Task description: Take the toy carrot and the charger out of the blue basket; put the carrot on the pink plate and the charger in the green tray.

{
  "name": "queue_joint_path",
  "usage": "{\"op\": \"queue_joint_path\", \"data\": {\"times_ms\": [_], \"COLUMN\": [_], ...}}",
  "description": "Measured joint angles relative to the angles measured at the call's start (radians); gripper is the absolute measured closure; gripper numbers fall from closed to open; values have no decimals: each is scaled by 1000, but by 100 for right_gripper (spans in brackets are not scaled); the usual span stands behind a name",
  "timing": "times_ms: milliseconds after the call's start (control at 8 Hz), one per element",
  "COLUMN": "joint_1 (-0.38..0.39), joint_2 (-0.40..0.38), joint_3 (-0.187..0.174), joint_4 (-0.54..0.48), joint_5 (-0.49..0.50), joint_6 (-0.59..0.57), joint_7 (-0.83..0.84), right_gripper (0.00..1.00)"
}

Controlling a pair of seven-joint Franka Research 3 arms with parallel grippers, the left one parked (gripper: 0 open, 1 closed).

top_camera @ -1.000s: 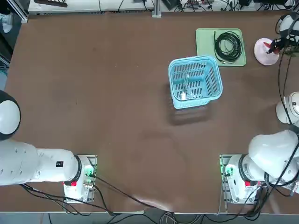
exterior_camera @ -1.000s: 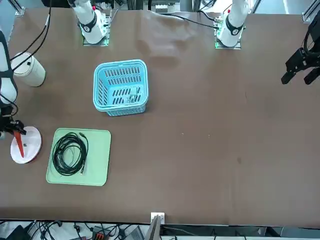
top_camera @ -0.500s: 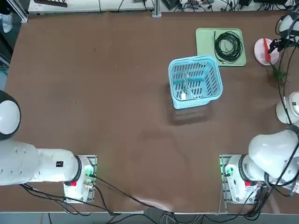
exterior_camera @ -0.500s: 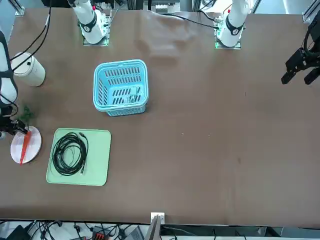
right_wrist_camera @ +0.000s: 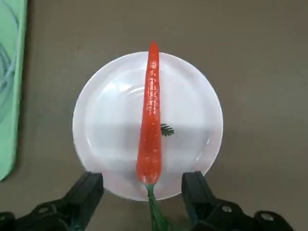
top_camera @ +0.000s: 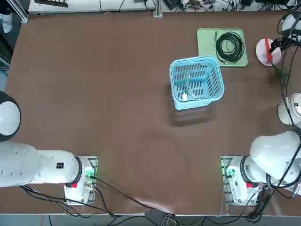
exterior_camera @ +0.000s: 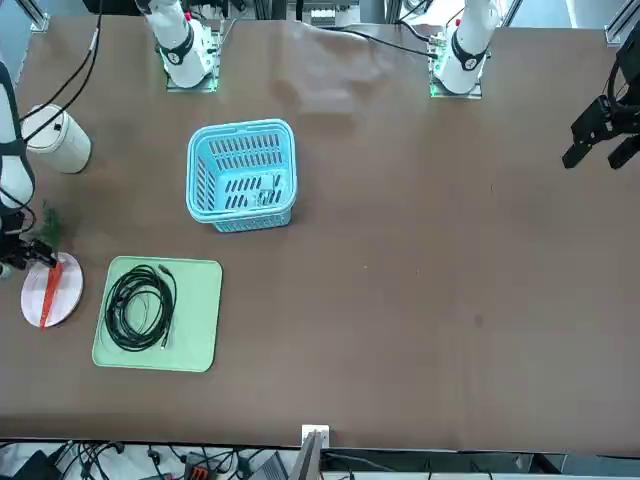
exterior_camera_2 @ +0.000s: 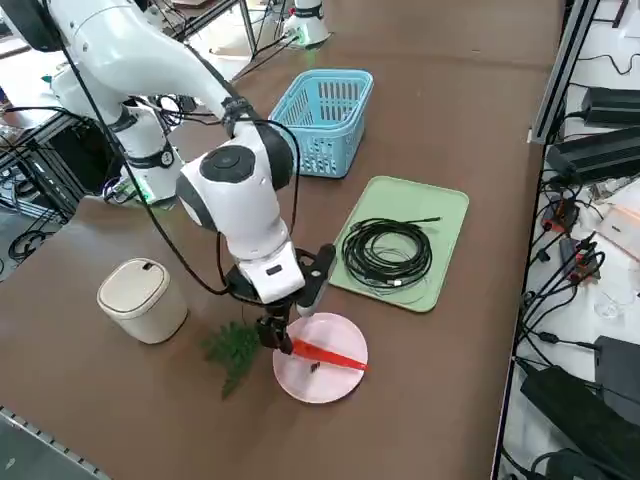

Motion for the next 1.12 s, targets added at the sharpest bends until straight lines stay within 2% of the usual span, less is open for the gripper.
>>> {"op": "queue_joint_path", "data": {"times_ms": [250,500,875,1125], "joint_1": [16,80,282,444], "joint_2": [-87,-218,-414,-510], "joint_3": [17,26,32,38], "joint_4": [20,26,19,-44], "joint_5": [18,22,24,28], "joint_6": [-170,-384,-701,-756], "joint_7": [15,132,504,743], "right_gripper": [0,0,0,0]}}
